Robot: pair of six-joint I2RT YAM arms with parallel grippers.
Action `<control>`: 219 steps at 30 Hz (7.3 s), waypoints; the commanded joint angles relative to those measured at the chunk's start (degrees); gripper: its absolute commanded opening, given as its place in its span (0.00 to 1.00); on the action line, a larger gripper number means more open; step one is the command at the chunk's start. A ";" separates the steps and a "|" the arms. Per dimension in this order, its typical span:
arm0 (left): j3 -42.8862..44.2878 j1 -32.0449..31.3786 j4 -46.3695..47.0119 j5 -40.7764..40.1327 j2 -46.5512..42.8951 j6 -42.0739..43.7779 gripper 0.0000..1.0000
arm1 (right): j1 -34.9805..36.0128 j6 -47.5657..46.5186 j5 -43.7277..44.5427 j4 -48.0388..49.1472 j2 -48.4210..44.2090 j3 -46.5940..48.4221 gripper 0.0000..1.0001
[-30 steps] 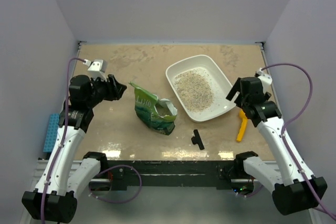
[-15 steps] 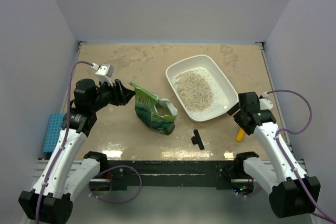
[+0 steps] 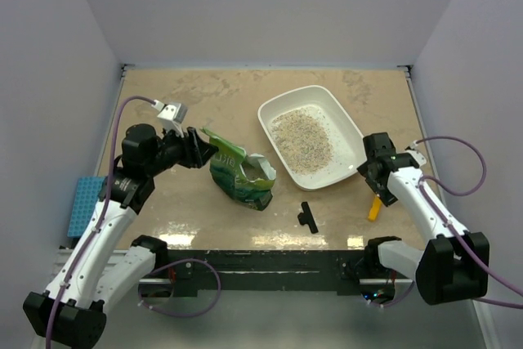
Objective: Fill the litter box with clean litter
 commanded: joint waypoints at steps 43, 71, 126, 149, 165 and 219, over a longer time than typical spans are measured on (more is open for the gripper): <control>0.74 -2.14 -0.40 -7.27 4.76 3.73 0.52 | -14.12 -24.80 -6.23 29.23 16.79 4.23 0.00; 28.67 -2.05 -22.43 -1.56 12.58 7.42 0.52 | 23.83 -78.50 -29.08 21.42 6.94 40.25 0.00; 29.04 -2.14 -12.70 24.99 9.86 -17.02 0.50 | 71.22 -94.77 -0.43 9.80 20.74 61.98 0.00; 29.04 -2.14 -15.25 22.09 10.12 -12.71 0.00 | 72.80 -93.19 3.08 9.63 20.30 59.79 0.20; 32.64 -2.14 -21.32 18.92 11.53 -4.36 0.00 | 72.72 -70.96 6.80 0.24 -3.25 55.30 0.85; 29.21 -5.56 -12.70 31.14 -2.62 -6.73 0.00 | 72.72 -22.26 -12.38 50.33 -25.13 12.59 0.76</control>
